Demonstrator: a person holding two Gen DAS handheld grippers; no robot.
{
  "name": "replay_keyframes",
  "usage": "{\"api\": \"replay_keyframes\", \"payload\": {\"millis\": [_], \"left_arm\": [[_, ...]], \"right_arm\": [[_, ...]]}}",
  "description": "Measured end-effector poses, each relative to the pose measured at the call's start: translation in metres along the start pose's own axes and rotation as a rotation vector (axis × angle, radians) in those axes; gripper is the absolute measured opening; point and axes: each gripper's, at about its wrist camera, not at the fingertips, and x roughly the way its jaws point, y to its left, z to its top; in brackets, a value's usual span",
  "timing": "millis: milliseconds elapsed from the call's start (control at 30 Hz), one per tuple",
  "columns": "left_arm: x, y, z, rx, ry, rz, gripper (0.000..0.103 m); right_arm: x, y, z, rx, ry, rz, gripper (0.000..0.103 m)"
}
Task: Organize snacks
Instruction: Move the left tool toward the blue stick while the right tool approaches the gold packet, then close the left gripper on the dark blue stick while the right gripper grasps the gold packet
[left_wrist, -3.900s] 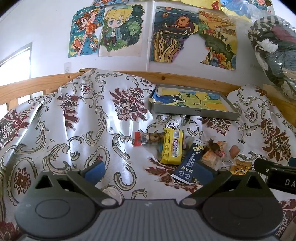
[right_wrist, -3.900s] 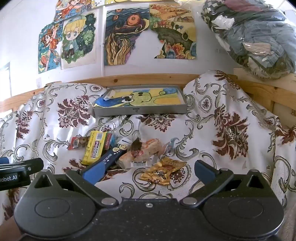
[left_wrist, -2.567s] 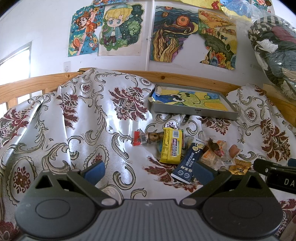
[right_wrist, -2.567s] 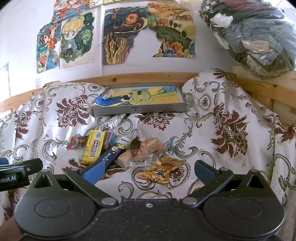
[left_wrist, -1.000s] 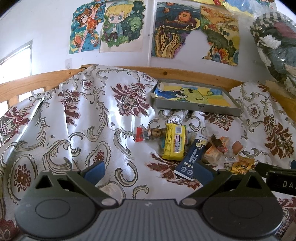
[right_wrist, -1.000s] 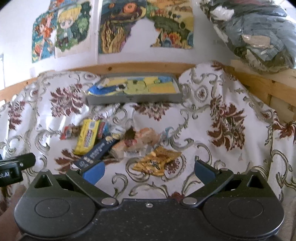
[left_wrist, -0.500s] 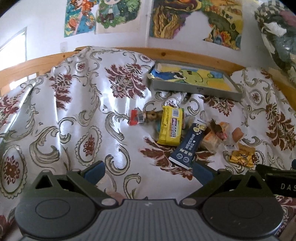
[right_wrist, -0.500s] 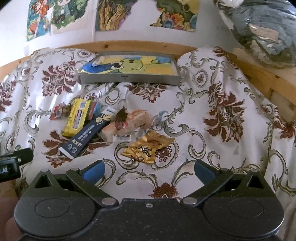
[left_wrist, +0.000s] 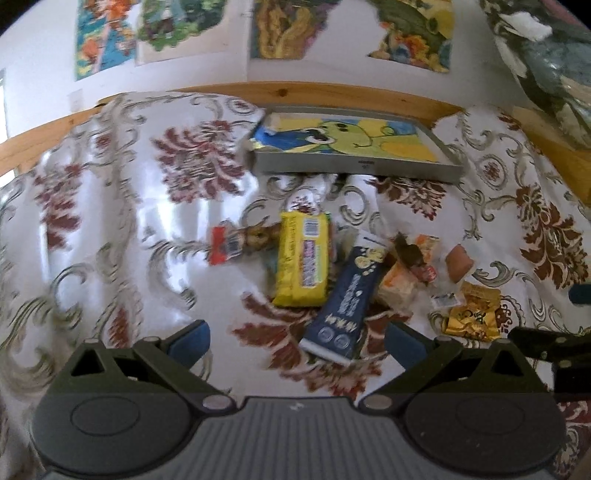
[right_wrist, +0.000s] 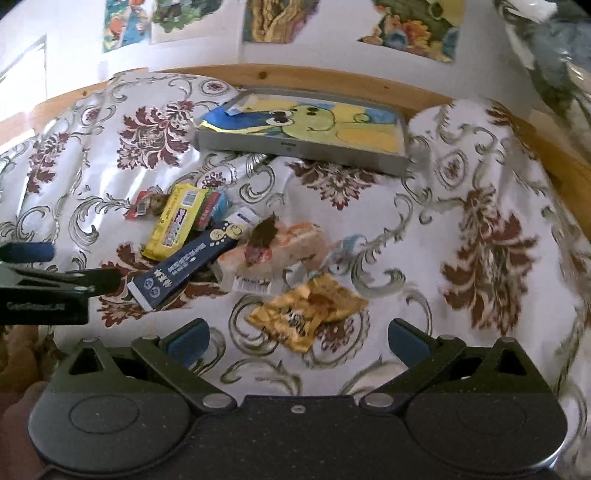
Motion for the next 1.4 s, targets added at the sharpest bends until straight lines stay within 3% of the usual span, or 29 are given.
{"api": "replay_keyframes", "payload": {"millis": [400,533,833,967,1400], "left_arm": [[0.061,-0.013,0.024,0.084,0.094,-0.061,0.102],[0.075,-0.015,0.026,0.095,0.133,-0.104,0.099],[0.096,-0.019,0.025,0.100,0.186,-0.166,0.080],[0.103,-0.022,0.024,0.114,0.218,-0.192,0.062],[0.116,-0.025,0.029,0.085,0.252,-0.165,0.043]], "right_arm": [[0.048,-0.025,0.011,0.180,0.088,0.122,0.101],[0.061,-0.028,0.011,0.227,0.125,0.154,0.088],[0.078,-0.027,0.006,0.246,0.179,0.131,0.077],[0.086,-0.025,0.006,0.253,0.187,0.127,0.077],[0.105,-0.013,0.012,0.238,0.180,0.067,0.071]]}}
